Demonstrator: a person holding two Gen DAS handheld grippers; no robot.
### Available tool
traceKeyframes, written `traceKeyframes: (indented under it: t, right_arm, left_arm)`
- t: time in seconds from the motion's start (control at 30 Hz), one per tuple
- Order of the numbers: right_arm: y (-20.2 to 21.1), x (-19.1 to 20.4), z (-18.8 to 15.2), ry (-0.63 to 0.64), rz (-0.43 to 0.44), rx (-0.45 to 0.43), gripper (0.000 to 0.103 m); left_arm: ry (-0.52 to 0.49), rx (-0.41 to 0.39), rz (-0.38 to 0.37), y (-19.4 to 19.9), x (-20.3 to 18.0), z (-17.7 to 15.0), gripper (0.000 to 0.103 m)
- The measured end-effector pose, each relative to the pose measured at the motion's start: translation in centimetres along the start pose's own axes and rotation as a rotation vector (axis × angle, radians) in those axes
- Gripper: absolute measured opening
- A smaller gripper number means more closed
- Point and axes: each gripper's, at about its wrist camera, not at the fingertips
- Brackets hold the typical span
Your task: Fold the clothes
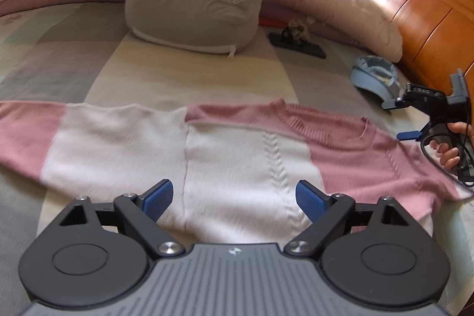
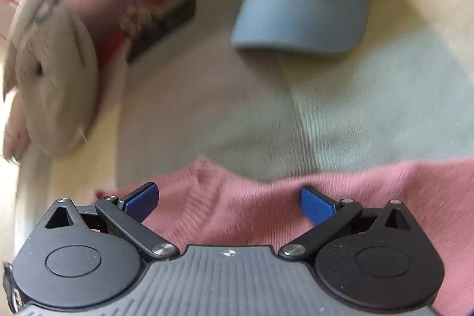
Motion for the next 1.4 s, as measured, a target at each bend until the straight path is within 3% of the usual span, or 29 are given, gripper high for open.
traceKeyframes:
  t: [0.13, 0.3, 0.7, 0.8, 0.87, 1.03, 1.17, 1.33, 1.4]
  right_arm:
    - [1.3, 1.2, 0.1, 0.019, 0.028, 0.029, 0.103]
    - [-2.1, 0.9, -0.2, 0.003, 0.054, 0.092, 0.103]
    - [-0.6, 1.5, -5.0, 0.032, 0.059, 0.065, 0.103]
    - [0.4, 1.6, -6.5, 0.031, 0.071, 0.096, 0.103]
    - [0.6, 1.6, -5.4, 0.012, 0.075, 0.143, 0.103]
    - [1.5, 0.3, -2.6, -0.022, 0.09, -0.002, 0.103]
    - [1.7, -2.5, -4.8, -0.135, 0.126, -0.04, 0.103]
    - [3.7, -3.6, -4.9, -0.208, 0.159, 0.062, 0.103]
    - [4.4, -3.6, -3.5, -0.185, 0.142, 0.036, 0.103]
  left_arm:
    - [0.017, 0.01, 0.0, -1.4, 0.5, -0.1, 0.09]
    - [0.054, 0.056, 0.007, -2.6, 0.8, -1.0, 0.09]
    - [0.073, 0.086, 0.039, -3.8, 1.3, -0.7, 0.09]
    - [0.058, 0.096, 0.03, -4.4, 0.9, -0.5, 0.09]
    - [0.048, 0.092, 0.024, -4.4, 0.7, -0.2, 0.09]
    - [0.05, 0.079, 0.016, -4.3, 0.3, 0.0, 0.09]
    - [0.059, 0.094, 0.029, -4.4, 0.6, -0.5, 0.09]
    - [0.067, 0.106, 0.042, -5.0, 0.8, -0.4, 0.09]
    - [0.058, 0.093, 0.024, -4.7, 0.4, 0.0, 0.09]
Point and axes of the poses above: each gripper's, at about its wrist camera, not at the fingertips, and y roughly against the way its jaws point, x to its left, z to its top, and after that the axes turned 7 degrees about z, right-handed
